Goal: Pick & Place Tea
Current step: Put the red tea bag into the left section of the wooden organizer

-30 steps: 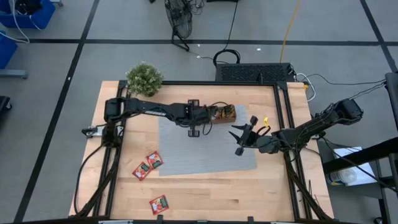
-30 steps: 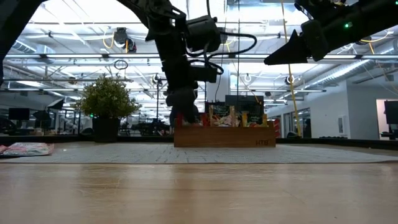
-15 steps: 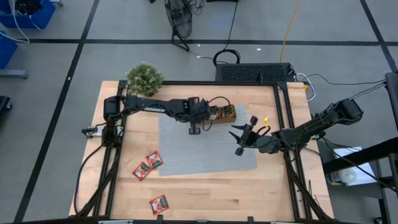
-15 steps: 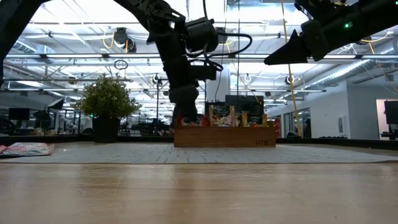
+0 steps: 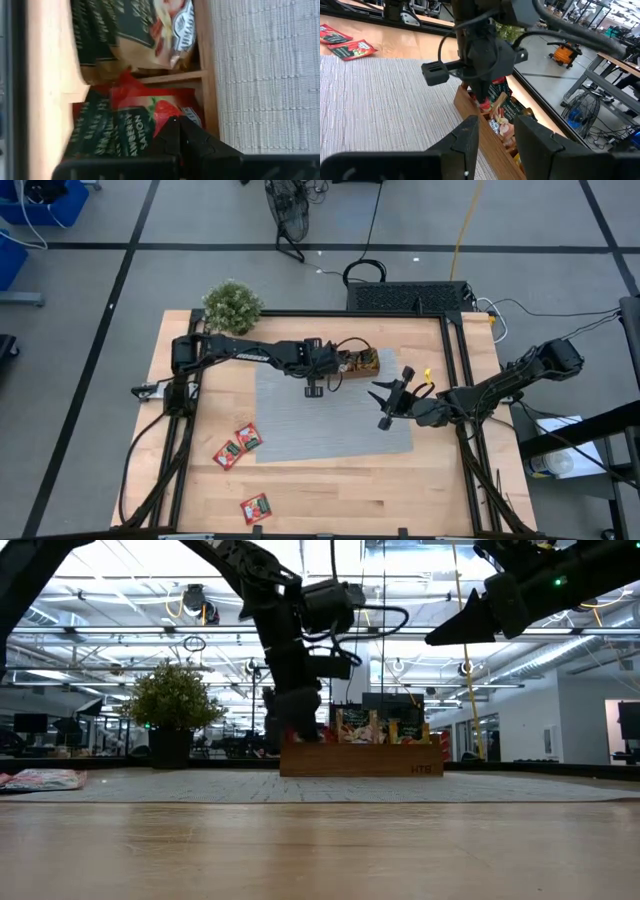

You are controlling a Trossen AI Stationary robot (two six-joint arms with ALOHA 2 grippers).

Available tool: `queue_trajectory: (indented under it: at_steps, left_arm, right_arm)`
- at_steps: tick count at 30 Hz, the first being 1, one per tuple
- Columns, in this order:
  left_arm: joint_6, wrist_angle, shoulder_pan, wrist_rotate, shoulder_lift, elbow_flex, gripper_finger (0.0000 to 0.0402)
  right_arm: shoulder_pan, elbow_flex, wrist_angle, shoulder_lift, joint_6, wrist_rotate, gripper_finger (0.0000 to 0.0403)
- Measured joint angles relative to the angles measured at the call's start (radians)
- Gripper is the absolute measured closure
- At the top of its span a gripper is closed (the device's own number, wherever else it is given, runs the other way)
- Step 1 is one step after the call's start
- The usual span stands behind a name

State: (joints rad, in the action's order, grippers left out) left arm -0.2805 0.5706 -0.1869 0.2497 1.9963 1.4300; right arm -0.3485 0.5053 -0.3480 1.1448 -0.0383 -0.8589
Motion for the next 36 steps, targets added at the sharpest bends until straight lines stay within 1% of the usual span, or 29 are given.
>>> queue_trajectory:
  at_steps: [7,14,15,21,25,30,36]
  left_arm:
    - [0.004,0.000,-0.026,-0.079,0.041,0.001,0.0399]
    - [0.012,0.000,-0.036,-0.093,0.046,0.001,0.0398]
    - [0.016,-0.001,-0.036,-0.086,0.046,0.001,0.0397]
    - [0.020,0.004,-0.022,0.050,0.047,0.000,0.0398]
    - [-0.007,0.004,0.004,0.125,0.047,0.000,0.0398]
    - [-0.012,0.003,0.024,0.155,0.047,0.000,0.0394]
    - [-0.013,0.020,0.039,0.162,0.030,-0.002,0.0399]
  right_arm:
    - [0.000,0.000,0.003,0.000,0.000,-0.001,0.0292]
    - [0.000,0.000,0.006,0.000,0.000,-0.002,0.0293]
    - [0.000,0.000,0.005,0.000,0.000,-0.002,0.0292]
    - [0.000,0.000,0.001,0.000,0.000,-0.002,0.0293]
    - [0.000,0.000,0.001,0.000,0.000,-0.002,0.0295]
    - [0.000,0.000,0.001,0.000,0.000,-0.002,0.0296]
    - [0.000,0.000,0.001,0.000,0.001,-0.002,0.0296]
